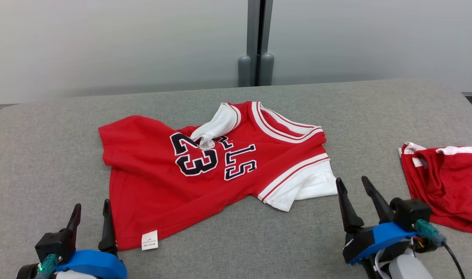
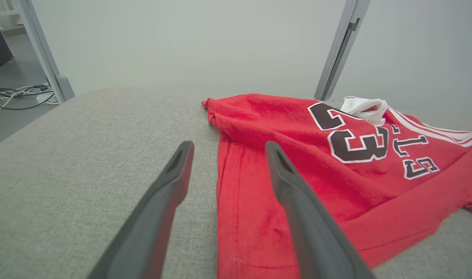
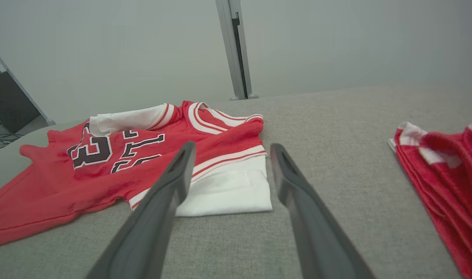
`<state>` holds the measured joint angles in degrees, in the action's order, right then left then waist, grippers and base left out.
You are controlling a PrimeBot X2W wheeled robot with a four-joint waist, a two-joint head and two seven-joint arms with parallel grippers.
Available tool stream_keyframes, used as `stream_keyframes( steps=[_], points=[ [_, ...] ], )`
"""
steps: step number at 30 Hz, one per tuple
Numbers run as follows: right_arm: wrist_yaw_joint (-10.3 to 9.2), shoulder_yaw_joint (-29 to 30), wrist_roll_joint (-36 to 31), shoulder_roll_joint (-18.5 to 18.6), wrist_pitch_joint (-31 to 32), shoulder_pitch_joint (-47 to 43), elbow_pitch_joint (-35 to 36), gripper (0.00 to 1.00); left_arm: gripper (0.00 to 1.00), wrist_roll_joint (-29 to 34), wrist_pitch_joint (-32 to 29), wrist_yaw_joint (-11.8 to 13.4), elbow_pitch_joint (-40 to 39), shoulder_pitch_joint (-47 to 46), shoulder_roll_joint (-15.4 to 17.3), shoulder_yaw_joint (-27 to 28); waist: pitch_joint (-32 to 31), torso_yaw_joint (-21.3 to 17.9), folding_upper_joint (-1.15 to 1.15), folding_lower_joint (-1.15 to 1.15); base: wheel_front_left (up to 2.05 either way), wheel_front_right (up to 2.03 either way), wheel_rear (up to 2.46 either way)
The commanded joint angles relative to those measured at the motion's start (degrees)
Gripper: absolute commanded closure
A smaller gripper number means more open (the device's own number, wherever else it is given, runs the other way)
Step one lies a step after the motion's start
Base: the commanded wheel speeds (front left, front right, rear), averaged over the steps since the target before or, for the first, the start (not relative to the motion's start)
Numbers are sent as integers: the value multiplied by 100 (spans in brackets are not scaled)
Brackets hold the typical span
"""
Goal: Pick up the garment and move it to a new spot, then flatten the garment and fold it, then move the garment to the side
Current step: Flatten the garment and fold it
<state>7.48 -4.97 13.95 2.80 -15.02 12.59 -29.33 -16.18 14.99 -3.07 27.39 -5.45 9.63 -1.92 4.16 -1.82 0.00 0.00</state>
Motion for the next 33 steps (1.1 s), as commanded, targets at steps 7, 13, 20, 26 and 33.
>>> stream_keyframes(
  steps=[7,13,20,26,33],
  points=[
    [3,58,-297,25,-18,-205,500,0,0,422,25,-188,165,-30,-150,275,-9,-94,0,0,0,0,0],
    [3,72,-411,23,-18,-337,469,0,0,622,25,-278,305,54,-277,400,-53,-63,0,0,0,0,0],
    [3,17,-370,23,-18,-336,397,0,0,712,25,-366,432,70,-359,467,-54,16,0,0,0,0,0],
    [3,-111,-287,24,-18,-272,329,0,0,569,25,-422,867,-20,-349,537,49,0,0,0,0,0,0],
    [3,-155,-244,24,-18,-189,282,0,0,173,25,-444,1300,-266,-166,156,218,-63,0,0,0,0,0]
  ],
)
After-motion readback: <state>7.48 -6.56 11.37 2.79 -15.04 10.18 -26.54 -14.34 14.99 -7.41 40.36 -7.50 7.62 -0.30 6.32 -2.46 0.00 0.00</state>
